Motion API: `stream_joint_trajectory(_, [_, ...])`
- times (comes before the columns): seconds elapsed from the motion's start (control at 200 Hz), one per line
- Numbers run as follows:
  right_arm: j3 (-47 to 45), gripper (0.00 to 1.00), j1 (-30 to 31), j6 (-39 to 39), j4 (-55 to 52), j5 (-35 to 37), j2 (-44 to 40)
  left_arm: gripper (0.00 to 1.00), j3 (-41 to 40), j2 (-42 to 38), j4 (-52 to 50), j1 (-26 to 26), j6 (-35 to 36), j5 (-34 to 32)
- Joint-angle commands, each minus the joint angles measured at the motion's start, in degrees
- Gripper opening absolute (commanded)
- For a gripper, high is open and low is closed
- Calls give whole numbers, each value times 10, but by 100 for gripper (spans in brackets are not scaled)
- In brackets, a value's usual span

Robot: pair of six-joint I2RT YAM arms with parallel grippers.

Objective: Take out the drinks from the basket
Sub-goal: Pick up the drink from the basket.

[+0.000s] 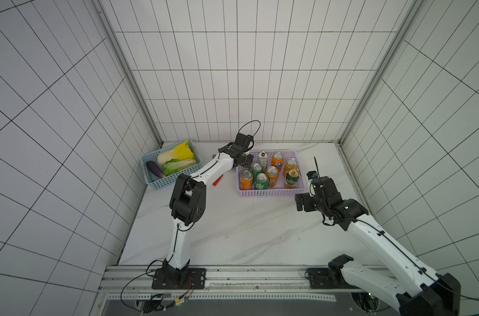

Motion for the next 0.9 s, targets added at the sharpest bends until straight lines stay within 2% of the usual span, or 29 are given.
stream_joint_trajectory(0.0, [-17,100,-9,7,8,9,-3,46,4,-58,36,-2,-2,-15])
stream_joint_trajectory(0.365, [-32,100,-15,8,14,6,-14,45,-5,-132,14,-3,-6,-7])
stream_joint_trajectory(0.74, [-39,99,-16,10,13,3,-30,45,-86,-260,14,-3,-25,-16])
stream_joint_trajectory(0.895, [-40,99,-16,6,13,4,-32,45,-151,-329,18,-6,-45,-28])
